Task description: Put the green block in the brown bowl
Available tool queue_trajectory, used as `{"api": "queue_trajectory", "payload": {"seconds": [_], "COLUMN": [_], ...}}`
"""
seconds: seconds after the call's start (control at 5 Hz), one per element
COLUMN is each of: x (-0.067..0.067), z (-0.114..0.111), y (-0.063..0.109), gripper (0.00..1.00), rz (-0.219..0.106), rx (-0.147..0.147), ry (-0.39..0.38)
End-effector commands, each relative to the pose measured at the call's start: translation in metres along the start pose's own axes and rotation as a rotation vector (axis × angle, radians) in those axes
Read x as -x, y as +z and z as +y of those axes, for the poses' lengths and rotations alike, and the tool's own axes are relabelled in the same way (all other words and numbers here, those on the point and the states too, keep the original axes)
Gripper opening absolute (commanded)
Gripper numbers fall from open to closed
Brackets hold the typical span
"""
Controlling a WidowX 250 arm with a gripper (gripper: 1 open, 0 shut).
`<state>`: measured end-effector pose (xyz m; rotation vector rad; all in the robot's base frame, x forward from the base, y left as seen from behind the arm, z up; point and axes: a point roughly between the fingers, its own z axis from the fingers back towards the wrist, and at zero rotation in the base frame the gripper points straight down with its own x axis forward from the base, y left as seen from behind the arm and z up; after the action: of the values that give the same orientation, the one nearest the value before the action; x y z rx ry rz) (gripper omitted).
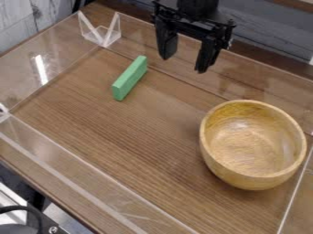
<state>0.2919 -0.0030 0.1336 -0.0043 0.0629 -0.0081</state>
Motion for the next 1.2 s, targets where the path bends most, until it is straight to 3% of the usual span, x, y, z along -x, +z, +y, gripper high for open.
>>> {"api": "queue_trajectory", "payload": {"seconds": [0.0, 0.4, 1.0], "x": [0.000, -0.001, -0.003], "z": [0.005, 0.036, 0.053], "y": [-0.005, -0.010, -0.022], "gripper": [1.00, 1.00, 1.00], "rz": [0.007, -0.026, -0.025], "rx": [-0.004, -0.032, -0.053], "ry": [-0.004, 0.010, -0.019]}}
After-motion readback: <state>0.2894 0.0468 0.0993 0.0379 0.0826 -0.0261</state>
